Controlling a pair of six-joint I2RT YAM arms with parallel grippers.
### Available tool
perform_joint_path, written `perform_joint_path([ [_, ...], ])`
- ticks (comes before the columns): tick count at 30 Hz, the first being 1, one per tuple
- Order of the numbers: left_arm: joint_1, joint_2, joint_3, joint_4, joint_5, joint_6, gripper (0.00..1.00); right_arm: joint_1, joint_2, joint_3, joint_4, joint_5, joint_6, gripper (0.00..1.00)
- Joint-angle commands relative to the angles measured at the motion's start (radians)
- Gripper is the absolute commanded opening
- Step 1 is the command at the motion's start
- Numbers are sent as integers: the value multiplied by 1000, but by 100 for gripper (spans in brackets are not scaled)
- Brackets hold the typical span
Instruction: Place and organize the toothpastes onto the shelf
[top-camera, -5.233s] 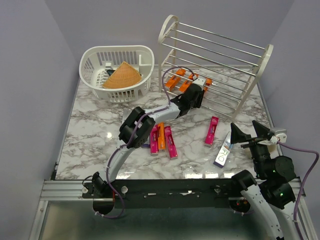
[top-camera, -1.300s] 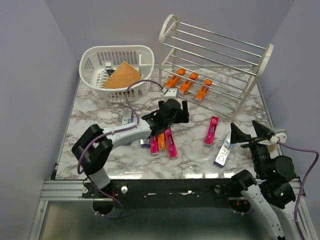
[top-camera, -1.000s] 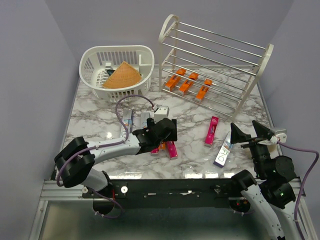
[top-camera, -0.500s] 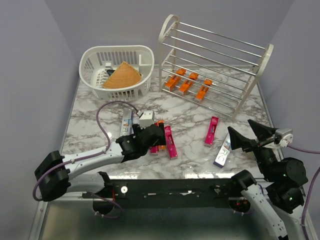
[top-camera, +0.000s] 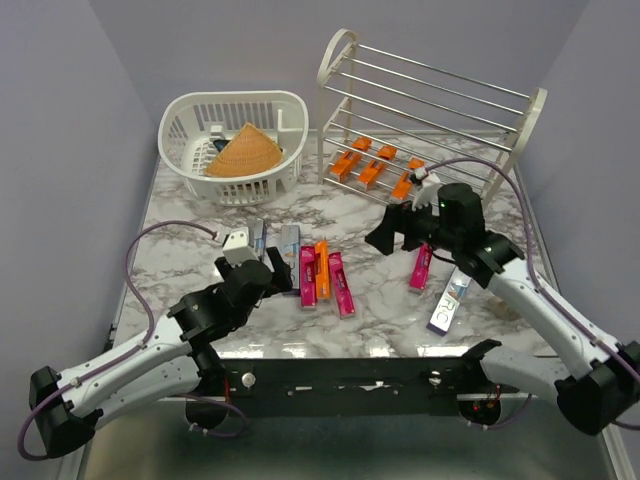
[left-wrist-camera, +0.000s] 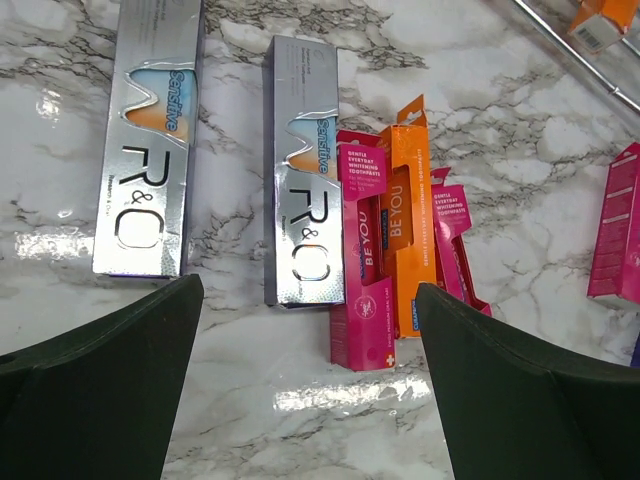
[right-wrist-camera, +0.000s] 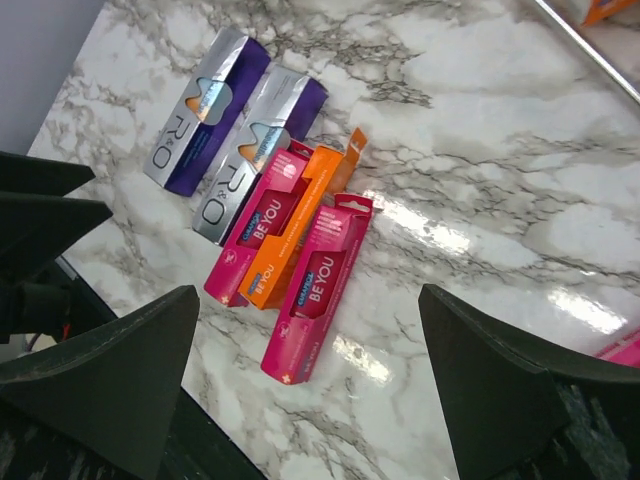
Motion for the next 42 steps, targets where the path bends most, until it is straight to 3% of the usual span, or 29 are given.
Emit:
perform_joint_path([
  [1, 23, -111, -17, -74, -56, 12, 99, 89, 240, 139, 20, 68, 85, 100],
  [10, 28, -197, -34, -68, -85, 16, 99, 227, 711, 421, -53, 365, 211, 100],
  [14, 29, -194, -34, -69, -85, 19, 99, 273, 860, 541, -110, 428, 241, 87],
  [21, 28, -184, -42, -51, -84, 29, 99, 304, 1055, 701, -181, 468, 274, 78],
  [28, 28, -163, -43, -31, -78, 43, 99, 321, 1145, 750, -210, 465, 291, 69],
  [32, 28, -158, -43, -26, -73, 49, 99, 322, 1150, 715, -208, 471, 303, 63],
  [42, 28, -140, -48, -8, -61, 54, 99, 328, 1110, 610, -182, 485, 294, 57],
])
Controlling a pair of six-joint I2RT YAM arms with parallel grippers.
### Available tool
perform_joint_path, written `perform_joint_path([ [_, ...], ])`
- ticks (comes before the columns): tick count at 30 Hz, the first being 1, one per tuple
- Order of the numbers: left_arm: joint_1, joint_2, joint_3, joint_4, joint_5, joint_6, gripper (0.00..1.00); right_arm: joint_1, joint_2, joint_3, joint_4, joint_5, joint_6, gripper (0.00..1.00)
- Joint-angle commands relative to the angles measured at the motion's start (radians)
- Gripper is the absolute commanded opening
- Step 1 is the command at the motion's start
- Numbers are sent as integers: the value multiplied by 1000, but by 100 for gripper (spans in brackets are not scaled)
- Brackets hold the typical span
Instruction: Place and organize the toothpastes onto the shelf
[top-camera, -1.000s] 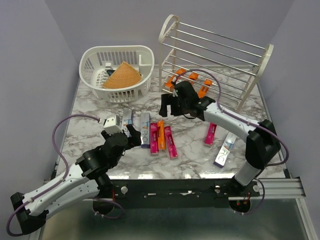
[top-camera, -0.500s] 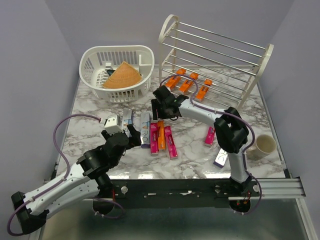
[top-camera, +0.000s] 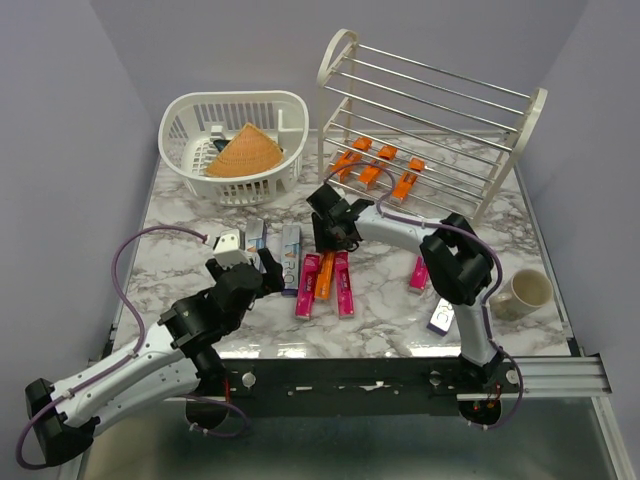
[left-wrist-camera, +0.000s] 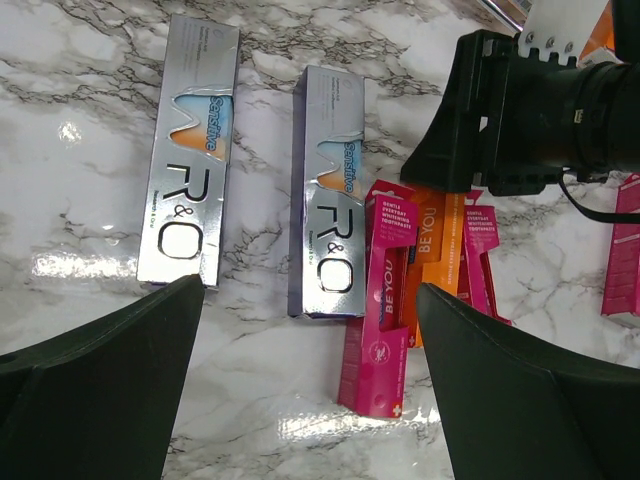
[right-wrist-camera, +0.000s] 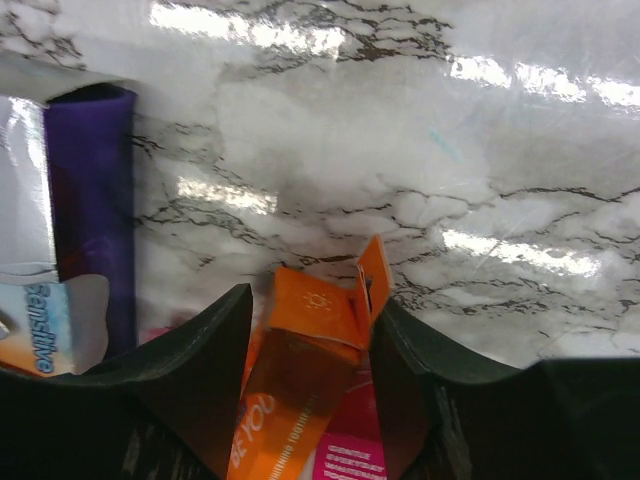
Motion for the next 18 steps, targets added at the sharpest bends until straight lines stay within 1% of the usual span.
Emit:
perform_joint_path([
  [1, 3, 14, -13, 33, -18, 9, 99, 19, -18, -38, -9, 24, 1, 57],
  [4, 3, 25, -8, 35, -8, 11, 99, 32, 5, -9, -25, 37, 4, 56],
  [10, 3, 25, -10, 33, 8, 9, 99, 45, 23, -5, -36, 37, 18, 50],
  [13, 2, 25, -14, 42, 29, 14, 99, 46, 6, -38, -11, 40, 35, 42],
  [14, 3, 26, -15, 47, 37, 15, 99, 46, -18, -54, 19, 40, 41, 37],
  [18, 3, 28, -27, 108, 98, 38, 99, 45, -104, -147, 95, 54, 68, 32],
])
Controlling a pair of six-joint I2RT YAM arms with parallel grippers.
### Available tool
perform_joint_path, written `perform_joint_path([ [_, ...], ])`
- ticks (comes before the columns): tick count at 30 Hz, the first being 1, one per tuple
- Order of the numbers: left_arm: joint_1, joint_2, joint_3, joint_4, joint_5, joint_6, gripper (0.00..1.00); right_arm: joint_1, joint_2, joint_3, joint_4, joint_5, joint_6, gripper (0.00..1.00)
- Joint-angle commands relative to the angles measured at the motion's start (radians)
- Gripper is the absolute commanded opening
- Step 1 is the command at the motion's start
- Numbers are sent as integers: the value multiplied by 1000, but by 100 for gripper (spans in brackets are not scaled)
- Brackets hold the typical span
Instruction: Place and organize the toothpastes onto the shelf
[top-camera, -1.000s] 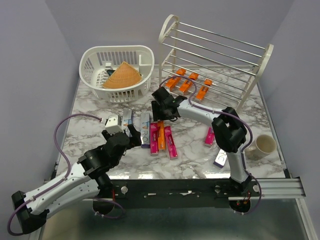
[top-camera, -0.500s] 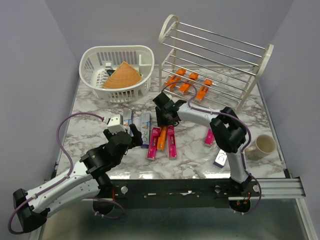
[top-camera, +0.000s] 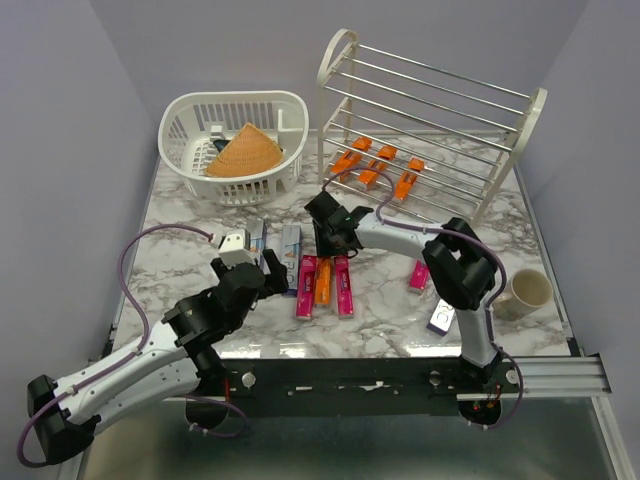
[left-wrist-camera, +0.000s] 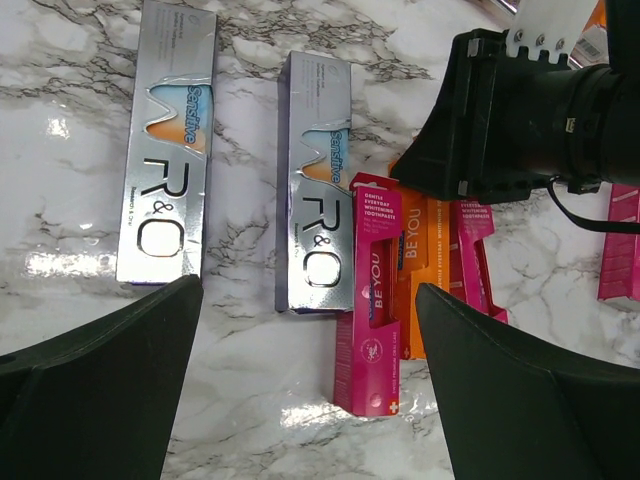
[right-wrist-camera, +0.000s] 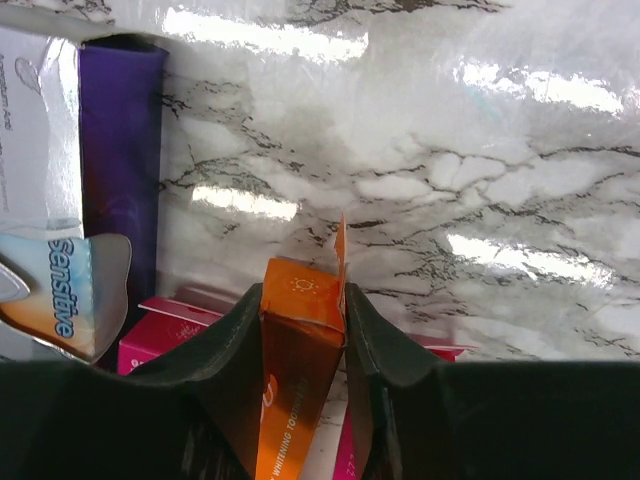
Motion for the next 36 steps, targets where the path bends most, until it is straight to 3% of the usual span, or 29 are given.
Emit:
perform_joint_path([
  [1, 3, 3, -30, 92, 83, 38, 99, 7, -101, -111, 75, 44, 50, 30],
  [13, -8, 120, -119, 463, 358, 93, 99, -40, -550, -535, 469, 58, 199, 28],
  [24, -150, 181, -173, 791, 323, 224, 99, -94, -958, -863, 705, 83, 378, 28],
  [36, -256, 299, -182, 971, 294, 273, 97, -103, -1150, -1030, 765, 156, 473, 27],
])
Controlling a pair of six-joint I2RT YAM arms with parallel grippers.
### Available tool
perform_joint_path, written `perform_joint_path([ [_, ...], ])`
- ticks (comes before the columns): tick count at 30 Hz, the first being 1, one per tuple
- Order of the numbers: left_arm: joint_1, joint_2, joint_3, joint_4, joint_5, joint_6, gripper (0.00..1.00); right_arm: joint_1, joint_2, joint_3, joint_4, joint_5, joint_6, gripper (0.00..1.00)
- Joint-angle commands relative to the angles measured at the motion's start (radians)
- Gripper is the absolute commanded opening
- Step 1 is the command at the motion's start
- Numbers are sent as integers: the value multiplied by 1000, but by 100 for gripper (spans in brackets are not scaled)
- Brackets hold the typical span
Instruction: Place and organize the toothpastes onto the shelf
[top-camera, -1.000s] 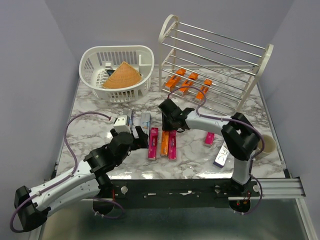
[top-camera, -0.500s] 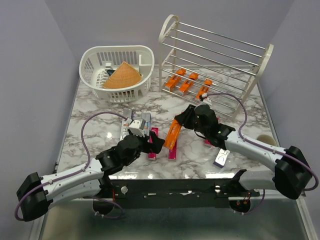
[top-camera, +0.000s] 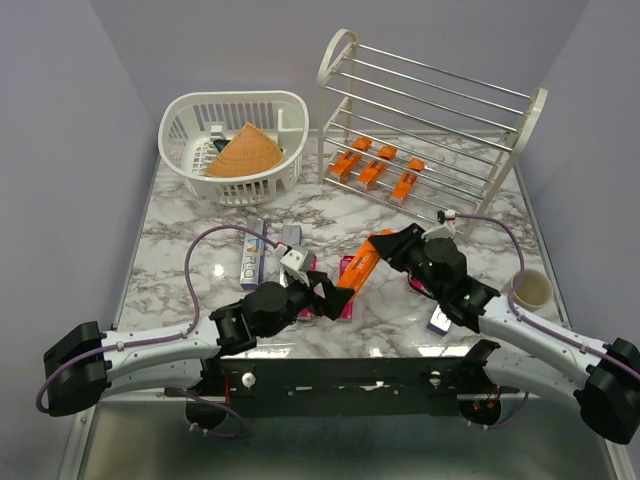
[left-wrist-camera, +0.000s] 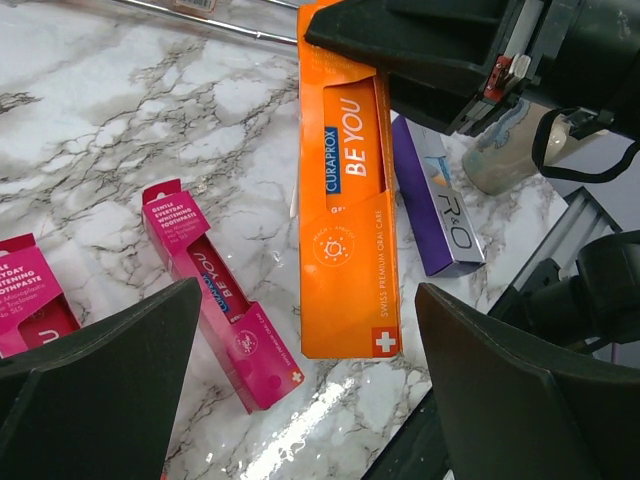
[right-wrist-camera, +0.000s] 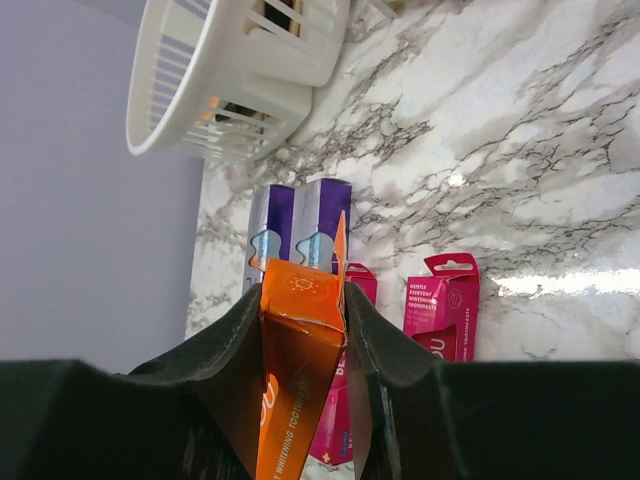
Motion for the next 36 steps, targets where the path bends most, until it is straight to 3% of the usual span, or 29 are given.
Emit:
perform_joint_path([
  [1, -25, 61, 2, 118, -12, 19, 96, -4, -60, -44, 68, 76, 76, 27],
  [8, -52, 123, 16, 172, -36, -4, 83, -6, -111, -83, 78, 104, 107, 27],
  [13, -56, 126, 5, 227, -48, -33, 64, -6, -128, -106, 84, 121, 130, 27],
  [26, -61, 192, 26, 258, -45, -73, 40, -6, -154, -143, 98, 138, 148, 29],
  [29, -61, 202, 35, 258, -44, -70, 35, -6, -171, -147, 90, 145, 142, 34],
  [32, -61, 207, 42, 252, -48, -64, 32, -6, -195, -152, 76, 164, 128, 46],
  [36, -61, 222, 68, 223, -64, -27, 28, -6, -249, -153, 38, 219, 85, 70],
])
